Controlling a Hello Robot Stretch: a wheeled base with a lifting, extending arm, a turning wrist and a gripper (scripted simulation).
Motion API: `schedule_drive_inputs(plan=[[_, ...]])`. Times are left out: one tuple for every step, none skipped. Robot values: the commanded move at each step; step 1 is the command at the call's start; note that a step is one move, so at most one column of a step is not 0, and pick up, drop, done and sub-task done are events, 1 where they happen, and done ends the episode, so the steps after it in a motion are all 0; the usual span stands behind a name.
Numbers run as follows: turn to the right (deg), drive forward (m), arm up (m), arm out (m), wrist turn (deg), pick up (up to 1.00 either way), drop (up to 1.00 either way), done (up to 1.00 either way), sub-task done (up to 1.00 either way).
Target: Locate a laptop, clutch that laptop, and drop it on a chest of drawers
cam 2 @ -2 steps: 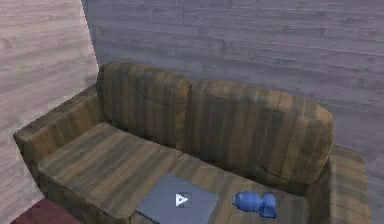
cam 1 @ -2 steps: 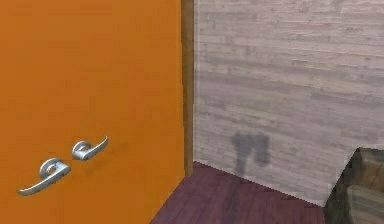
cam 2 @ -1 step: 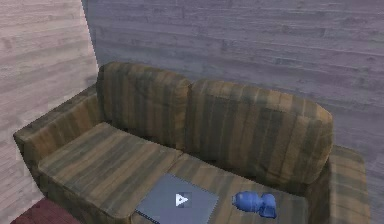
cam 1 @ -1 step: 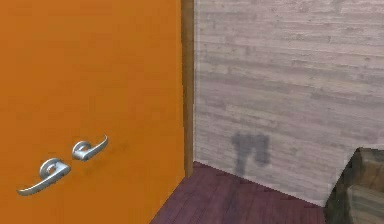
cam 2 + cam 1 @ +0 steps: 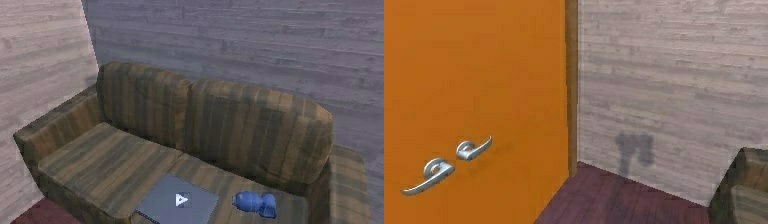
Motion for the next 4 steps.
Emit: schedule_drive_inputs(plan=[[0.0, 0.0, 0.0, 0.14, 0.0, 0.0, 0.0, 0.0, 0.0], [0.0, 0.0, 0.0, 0.0, 45.0, 0.0, 0.0, 0.0, 0.0], [0.0, 0.0, 0.0, 0.0, 45.0, 0.0, 0.0, 0.0, 0.0], [0.0, 0.0, 0.0, 0.0, 45.0, 0.0, 0.0, 0.0, 0.0]])
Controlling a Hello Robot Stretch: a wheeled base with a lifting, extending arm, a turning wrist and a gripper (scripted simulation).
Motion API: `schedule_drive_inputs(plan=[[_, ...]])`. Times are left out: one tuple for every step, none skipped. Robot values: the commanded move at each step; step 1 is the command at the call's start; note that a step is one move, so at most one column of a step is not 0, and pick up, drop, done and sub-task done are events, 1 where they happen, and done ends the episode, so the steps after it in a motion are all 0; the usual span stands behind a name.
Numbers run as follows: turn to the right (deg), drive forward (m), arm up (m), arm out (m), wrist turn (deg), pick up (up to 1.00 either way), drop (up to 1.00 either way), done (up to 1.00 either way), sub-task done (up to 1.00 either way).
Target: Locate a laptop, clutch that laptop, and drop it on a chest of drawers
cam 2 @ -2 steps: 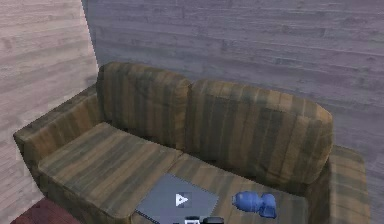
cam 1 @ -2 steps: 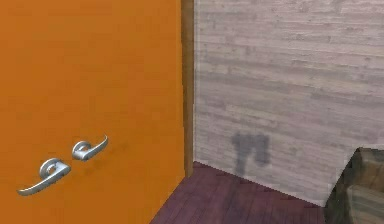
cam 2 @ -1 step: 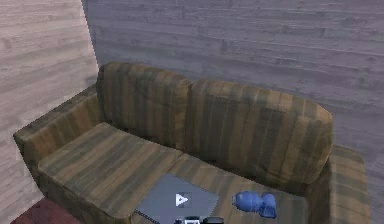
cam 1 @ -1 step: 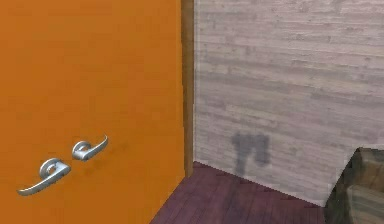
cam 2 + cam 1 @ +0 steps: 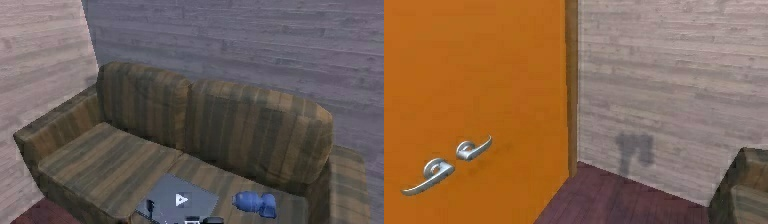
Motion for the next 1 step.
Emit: schedule_drive_inputs(plan=[[0.0, 0.0, 0.0, 0.0, 45.0, 0.0, 0.0, 0.0, 0.0]])
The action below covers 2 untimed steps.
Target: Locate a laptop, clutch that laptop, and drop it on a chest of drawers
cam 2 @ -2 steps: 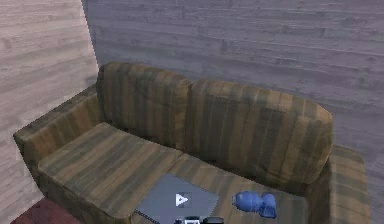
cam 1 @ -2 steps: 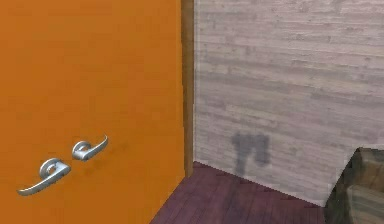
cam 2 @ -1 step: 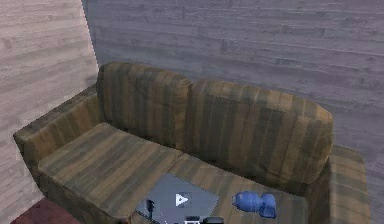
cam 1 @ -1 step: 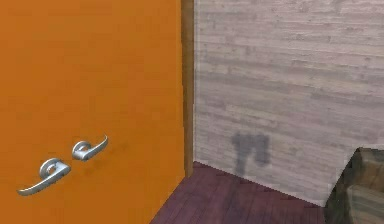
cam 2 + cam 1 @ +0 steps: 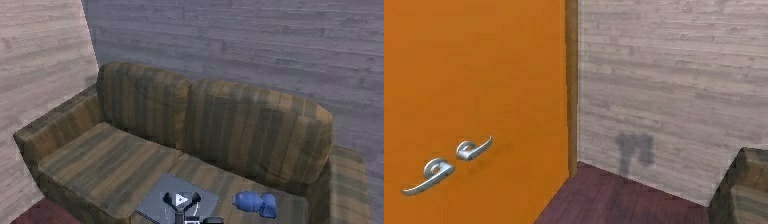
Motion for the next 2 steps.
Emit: schedule_drive_inputs(plan=[[0.0, 0.0, 0.0, 0.0, 15.0, 0.0, 0.0, 0.0, 0.0], [0.0, 0.0, -0.3, 0.0, 0.0, 0.0, 0.0, 0.0, 0.0]])
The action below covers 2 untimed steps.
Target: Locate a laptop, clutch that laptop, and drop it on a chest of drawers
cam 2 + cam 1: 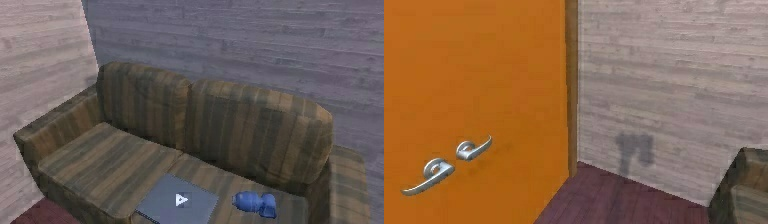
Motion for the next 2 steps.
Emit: schedule_drive_inputs(plan=[[0.0, 0.0, 0.0, 0.0, 0.0, 1.0, 0.0, 0.0, 0.0], [0.0, 0.0, 0.1, 0.0, 0.0, 0.0, 0.0, 0.0, 0.0]])
